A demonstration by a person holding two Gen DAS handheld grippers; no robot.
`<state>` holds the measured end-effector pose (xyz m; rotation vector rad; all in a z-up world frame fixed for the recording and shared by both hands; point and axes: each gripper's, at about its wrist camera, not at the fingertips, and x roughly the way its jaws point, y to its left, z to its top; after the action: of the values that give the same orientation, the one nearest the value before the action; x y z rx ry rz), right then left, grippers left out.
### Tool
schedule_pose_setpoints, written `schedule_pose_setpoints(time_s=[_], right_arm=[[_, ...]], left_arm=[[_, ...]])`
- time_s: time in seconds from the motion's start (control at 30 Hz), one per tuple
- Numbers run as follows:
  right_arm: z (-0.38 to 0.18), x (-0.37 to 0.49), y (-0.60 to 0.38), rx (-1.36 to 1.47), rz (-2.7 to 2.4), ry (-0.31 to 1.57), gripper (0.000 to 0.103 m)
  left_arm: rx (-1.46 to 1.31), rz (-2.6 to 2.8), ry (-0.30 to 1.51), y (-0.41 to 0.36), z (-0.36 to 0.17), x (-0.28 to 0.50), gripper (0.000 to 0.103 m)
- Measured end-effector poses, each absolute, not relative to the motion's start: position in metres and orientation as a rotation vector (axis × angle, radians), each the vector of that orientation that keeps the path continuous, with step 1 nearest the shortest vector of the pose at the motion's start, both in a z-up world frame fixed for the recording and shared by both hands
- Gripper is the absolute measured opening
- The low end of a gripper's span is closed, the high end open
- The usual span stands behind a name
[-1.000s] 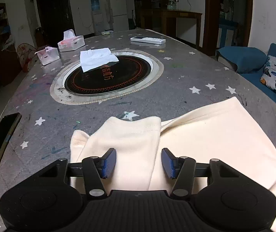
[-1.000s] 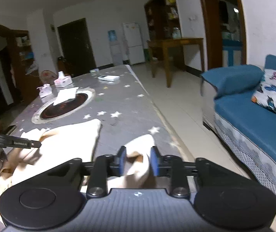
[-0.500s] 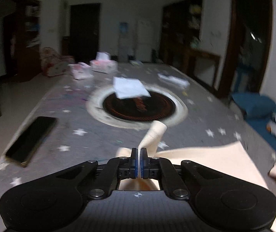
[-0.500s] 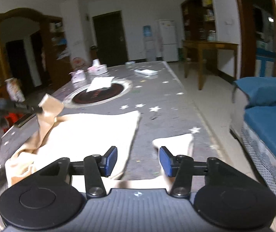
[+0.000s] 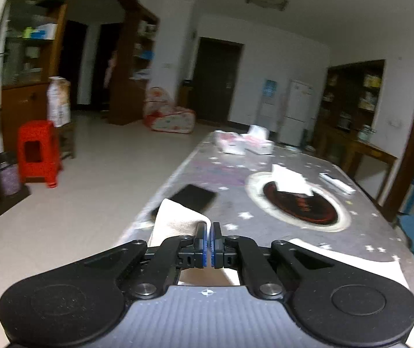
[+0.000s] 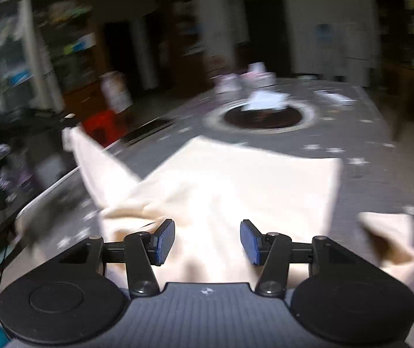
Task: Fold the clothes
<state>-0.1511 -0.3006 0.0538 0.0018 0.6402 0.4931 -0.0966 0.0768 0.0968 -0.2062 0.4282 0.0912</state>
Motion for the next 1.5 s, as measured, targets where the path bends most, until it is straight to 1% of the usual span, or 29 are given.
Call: schedule_pose_setpoints(time_s=[0.13, 0.2, 0.23, 0.27, 0.3, 0.33, 0.37, 0.57, 0.73, 0.8, 0.87, 1.0, 1.1, 1.2, 1.4, 1.5], right_arm=[[0.041, -0.150, -0.267, -0.121, 0.548, 0.661, 0.046], [0.034, -0.148, -0.256, -0.168, 0.551, 0.668, 0.039], [0.031, -0.147, -0.252, -0.187, 0.551, 0.673, 0.033], [0.028, -0.147, -0.248, -0.201, 0.552, 0.676, 0.019], [0.027, -0.148, -0.247, -0.205, 0.557, 0.678, 0.013], [0.028, -0.150, -0.247, -0.207, 0.569, 0.682, 0.005], [0.029, -0.152, -0.249, -0.205, 0.586, 0.684, 0.004], [0.056, -0.185, -0.265, -0.230, 0.756, 0.686, 0.003], [0.042, -0.204, -0.263, -0.258, 0.817, 0.775, 0.004], [0.034, -0.210, -0.262, -0.257, 0.846, 0.812, 0.009], [0.036, -0.216, -0.264, -0.265, 0.873, 0.811, 0.019], [0.052, -0.215, -0.281, -0.208, 0.882, 0.805, 0.020], [0.058, -0.207, -0.298, -0.176, 0.782, 0.776, 0.021], [0.052, -0.197, -0.313, -0.117, 0.658, 0.768, 0.021], [0.032, -0.191, -0.333, -0.022, 0.501, 0.784, 0.023], [0.034, -0.196, -0.342, -0.004, 0.460, 0.772, 0.030]], left_arm=[[-0.228, 0.139, 0.457, 0.095, 0.087, -0.113, 0.002], [-0.235, 0.148, 0.460, 0.101, 0.085, -0.120, 0.002], [-0.236, 0.150, 0.460, 0.103, 0.085, -0.122, 0.002], [-0.237, 0.152, 0.459, 0.104, 0.086, -0.123, 0.002], [-0.239, 0.154, 0.458, 0.106, 0.086, -0.125, 0.002], [-0.241, 0.155, 0.457, 0.108, 0.087, -0.127, 0.002], [-0.242, 0.157, 0.455, 0.109, 0.088, -0.129, 0.002], [-0.201, 0.172, 0.493, 0.116, 0.082, -0.129, 0.002], [-0.159, 0.202, 0.581, 0.115, 0.057, -0.122, 0.003], [-0.156, 0.213, 0.609, 0.119, 0.051, -0.123, 0.005], [-0.148, 0.227, 0.608, 0.121, 0.053, -0.127, 0.007], [-0.129, 0.257, 0.590, 0.126, 0.061, -0.134, 0.007], [-0.144, 0.225, 0.564, 0.120, 0.070, -0.141, 0.007], [-0.168, 0.098, 0.564, 0.097, 0.073, -0.140, 0.007], [-0.144, -0.234, 0.637, 0.014, 0.057, -0.127, 0.011], [-0.124, -0.396, 0.678, -0.030, 0.046, -0.121, 0.014]])
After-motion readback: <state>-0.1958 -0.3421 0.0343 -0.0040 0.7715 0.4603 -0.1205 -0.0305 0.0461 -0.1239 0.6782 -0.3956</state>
